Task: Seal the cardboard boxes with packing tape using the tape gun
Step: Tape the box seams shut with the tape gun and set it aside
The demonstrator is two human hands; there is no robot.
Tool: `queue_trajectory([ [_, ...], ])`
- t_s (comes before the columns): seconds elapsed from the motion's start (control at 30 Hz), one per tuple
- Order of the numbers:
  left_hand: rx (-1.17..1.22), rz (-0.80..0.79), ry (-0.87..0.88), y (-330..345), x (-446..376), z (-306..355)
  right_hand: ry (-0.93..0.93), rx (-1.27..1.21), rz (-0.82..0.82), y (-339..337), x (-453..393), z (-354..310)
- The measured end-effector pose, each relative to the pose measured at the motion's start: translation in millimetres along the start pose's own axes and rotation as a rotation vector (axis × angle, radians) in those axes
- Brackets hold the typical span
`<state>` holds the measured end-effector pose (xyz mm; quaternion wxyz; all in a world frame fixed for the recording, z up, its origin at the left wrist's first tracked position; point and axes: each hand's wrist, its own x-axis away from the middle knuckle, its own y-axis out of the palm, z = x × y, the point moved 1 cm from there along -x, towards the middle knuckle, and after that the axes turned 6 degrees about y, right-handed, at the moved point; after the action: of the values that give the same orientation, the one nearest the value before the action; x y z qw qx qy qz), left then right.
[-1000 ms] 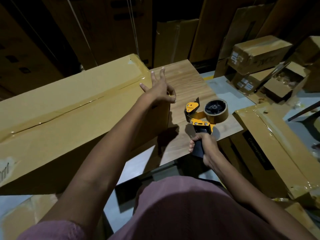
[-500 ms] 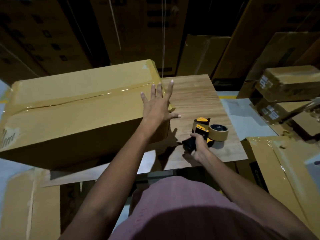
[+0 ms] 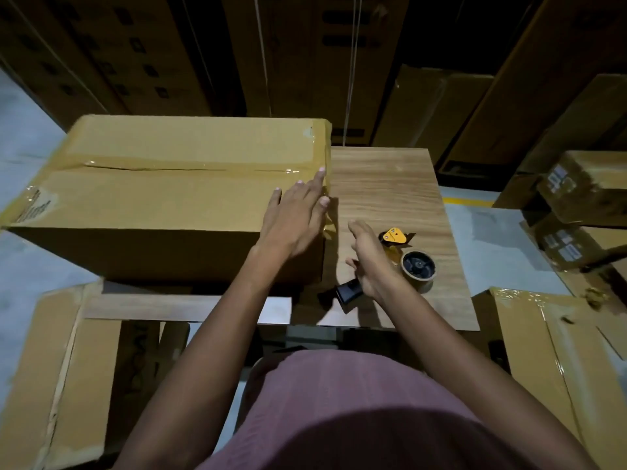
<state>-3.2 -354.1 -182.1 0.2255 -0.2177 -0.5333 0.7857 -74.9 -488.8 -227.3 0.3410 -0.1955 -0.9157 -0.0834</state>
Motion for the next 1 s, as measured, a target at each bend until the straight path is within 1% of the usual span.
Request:
queue_trajectory([
  [0.1, -0.034, -0.005, -0.016, -5.2, -4.5, -0.8, -0.217, 0.055, -0.111, 12.5, 19.6, -18.5],
  [0.17, -0.082, -0.036, -0.013, -9.4, -14.2, -4.3, -0.310, 0.151, -0.122, 22.0, 27.0, -15.5],
  [0.23, -0.120, -0.065, 0.019, -14.5, -24.7, -9.0, -0.344, 0.235, -0.133, 30.0, 30.1, -7.8],
  [0.33, -0.134, -0.120, 0.040, -25.0, -39.2, -19.9, -0.320, 0.271, -0.104, 35.6, 28.7, -6.1],
  [0.4, -0.161, -0.219, 0.012, -34.2, -48.5, -28.9, -0.318, 0.205, -0.076, 39.2, 22.5, -8.0],
  [0.5, -0.146, -0.389, -0.008, -46.8, -66.9, -38.4, -0.242, 0.195, -0.049, 48.2, -2.8, -26.2],
  [0.57, -0.169, -0.482, 0.005, -51.0, -78.8, -40.7, -0.146, 0.202, -0.026, 49.8, -46.3, -40.4],
  [0.67, -0.179, -0.554, 0.036, -50.6, -89.5, -43.1, -0.076, 0.210, -0.015, 40.9, -123.3, -43.7],
  [0.7, -0.176, -0.563, 0.042, -49.8, -91.4, -44.7, -0.056, 0.224, -0.003, 41.3, -121.2, -46.9],
  [0.77, -0.165, -0.568, 0.045, -48.0, -95.4, -48.7, -0.034, 0.198, 0.032, 47.4, -80.7, -54.5],
  [0.87, -0.161, -0.593, 0.030, -45.7, -102.6, -56.3, -0.027, 0.182, 0.067, 59.4, -25.5, -44.5],
  [0.97, -0.163, -0.639, 0.033, -44.9, -110.4, -62.7, -0.066, 0.109, 0.015, 56.6, -10.8, -30.3],
  [1.0, -0.158, -0.649, 0.038, -44.2, -111.6, -64.0, -0.061, 0.114, 0.022, 55.7, -11.4, -30.2],
])
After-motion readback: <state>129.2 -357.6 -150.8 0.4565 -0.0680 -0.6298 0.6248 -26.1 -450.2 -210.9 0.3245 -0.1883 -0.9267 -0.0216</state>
